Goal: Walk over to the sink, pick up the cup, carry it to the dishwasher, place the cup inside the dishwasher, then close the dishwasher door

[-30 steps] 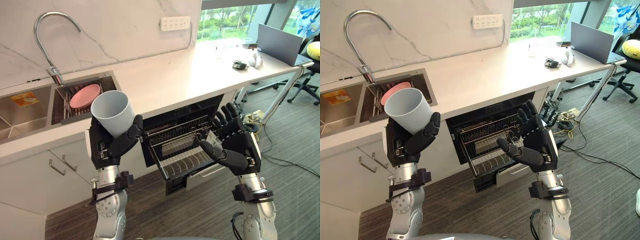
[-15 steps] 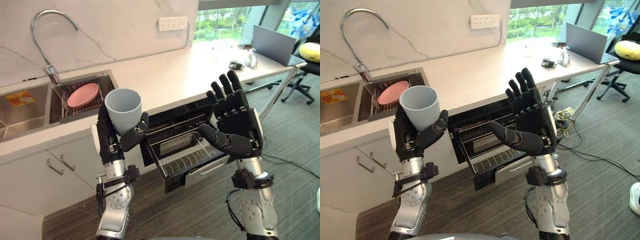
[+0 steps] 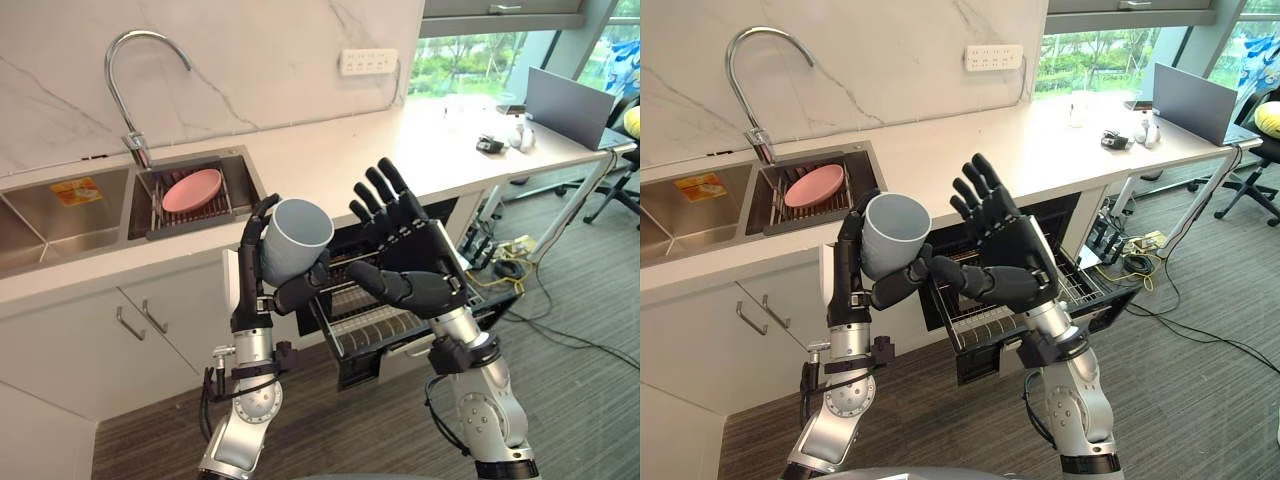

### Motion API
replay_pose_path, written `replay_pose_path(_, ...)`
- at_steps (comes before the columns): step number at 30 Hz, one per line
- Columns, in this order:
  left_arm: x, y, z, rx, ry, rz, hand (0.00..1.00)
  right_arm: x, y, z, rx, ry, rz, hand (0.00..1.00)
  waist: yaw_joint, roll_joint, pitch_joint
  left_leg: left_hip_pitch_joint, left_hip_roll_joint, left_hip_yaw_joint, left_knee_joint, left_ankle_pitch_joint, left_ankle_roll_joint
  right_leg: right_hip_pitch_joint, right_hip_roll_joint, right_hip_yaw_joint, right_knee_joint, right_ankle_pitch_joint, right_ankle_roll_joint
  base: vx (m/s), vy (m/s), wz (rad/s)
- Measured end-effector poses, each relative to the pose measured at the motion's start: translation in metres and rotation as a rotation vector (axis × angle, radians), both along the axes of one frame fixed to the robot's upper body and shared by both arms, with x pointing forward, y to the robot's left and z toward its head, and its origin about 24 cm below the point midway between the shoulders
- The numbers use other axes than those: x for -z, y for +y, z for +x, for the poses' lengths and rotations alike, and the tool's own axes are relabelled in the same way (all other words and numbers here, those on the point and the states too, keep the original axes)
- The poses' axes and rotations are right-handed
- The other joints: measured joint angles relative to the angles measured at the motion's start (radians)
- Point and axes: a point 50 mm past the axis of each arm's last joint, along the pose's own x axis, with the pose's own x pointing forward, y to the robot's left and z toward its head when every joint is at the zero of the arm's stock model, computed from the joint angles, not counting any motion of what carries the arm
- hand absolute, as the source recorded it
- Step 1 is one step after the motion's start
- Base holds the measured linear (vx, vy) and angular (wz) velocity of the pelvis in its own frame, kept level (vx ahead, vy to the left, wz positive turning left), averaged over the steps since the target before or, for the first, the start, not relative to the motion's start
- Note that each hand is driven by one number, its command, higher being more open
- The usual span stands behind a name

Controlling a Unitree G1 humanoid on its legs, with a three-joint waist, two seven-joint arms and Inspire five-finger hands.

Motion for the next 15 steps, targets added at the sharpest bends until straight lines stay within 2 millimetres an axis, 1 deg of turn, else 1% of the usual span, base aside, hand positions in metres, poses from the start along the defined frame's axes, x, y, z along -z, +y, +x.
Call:
replay_pose_path(4, 0.001, -0.005, -0.001, 0.042, 0.006, 0.024, 0.00, -0.001, 0.007, 0.003, 0.007, 0.002, -0.057, 1.00, 0.002, 0.000, -0.004, -0.002, 0.000, -0.006, 0.000, 0.003, 0.000, 0.001, 0.000, -0.006, 0.000, 0.000, 0.000, 0.00, -0.002, 0.03)
replay_pose_path(6, 0.001, -0.007, -0.002, 0.055, 0.008, 0.025, 0.00, 0.002, 0.008, 0.003, 0.022, 0.013, -0.088, 1.00, 0.001, 0.000, -0.010, -0.006, -0.001, -0.013, 0.000, 0.005, 0.001, 0.001, 0.000, -0.013, -0.001, 0.000, 0.000, -0.01, -0.005, 0.10)
replay_pose_path(9, 0.002, -0.013, -0.003, 0.096, 0.014, 0.034, 0.00, 0.010, 0.012, 0.006, 0.051, 0.053, -0.155, 1.00, 0.004, 0.000, -0.020, -0.010, 0.000, -0.023, 0.000, 0.009, 0.001, 0.002, 0.000, -0.022, -0.001, 0.000, 0.000, -0.01, -0.006, 0.09)
replay_pose_path(15, 0.004, -0.026, -0.008, 0.174, 0.026, 0.050, 0.00, 0.014, 0.016, 0.007, 0.080, 0.063, -0.251, 1.00, 0.020, -0.001, -0.025, -0.011, 0.001, -0.025, 0.000, 0.014, 0.000, 0.001, 0.002, -0.023, -0.001, 0.002, -0.003, -0.03, -0.002, 0.01)
